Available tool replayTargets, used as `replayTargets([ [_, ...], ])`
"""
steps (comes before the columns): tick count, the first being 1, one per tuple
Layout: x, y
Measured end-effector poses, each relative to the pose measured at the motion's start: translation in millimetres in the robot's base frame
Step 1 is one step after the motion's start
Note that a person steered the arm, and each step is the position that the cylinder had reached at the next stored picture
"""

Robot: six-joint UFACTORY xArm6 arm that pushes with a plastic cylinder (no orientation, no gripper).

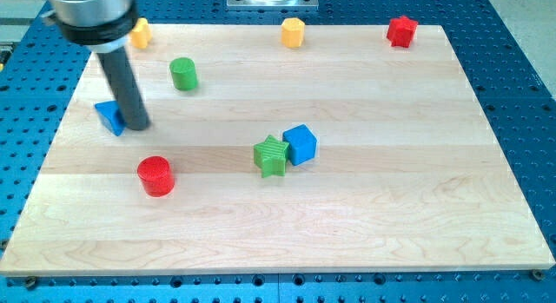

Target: Move the red circle towards the center right of the board

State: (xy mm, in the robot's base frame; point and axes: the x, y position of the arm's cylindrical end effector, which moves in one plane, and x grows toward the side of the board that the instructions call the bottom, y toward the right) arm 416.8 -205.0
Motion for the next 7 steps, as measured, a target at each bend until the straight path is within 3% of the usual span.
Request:
replayTargets([
  [1, 33, 0],
  [2, 94, -25],
  [3, 123, 47],
  [4, 99, 86],
  [5, 44, 114],
  [6, 36, 150],
  [7, 83, 113],
])
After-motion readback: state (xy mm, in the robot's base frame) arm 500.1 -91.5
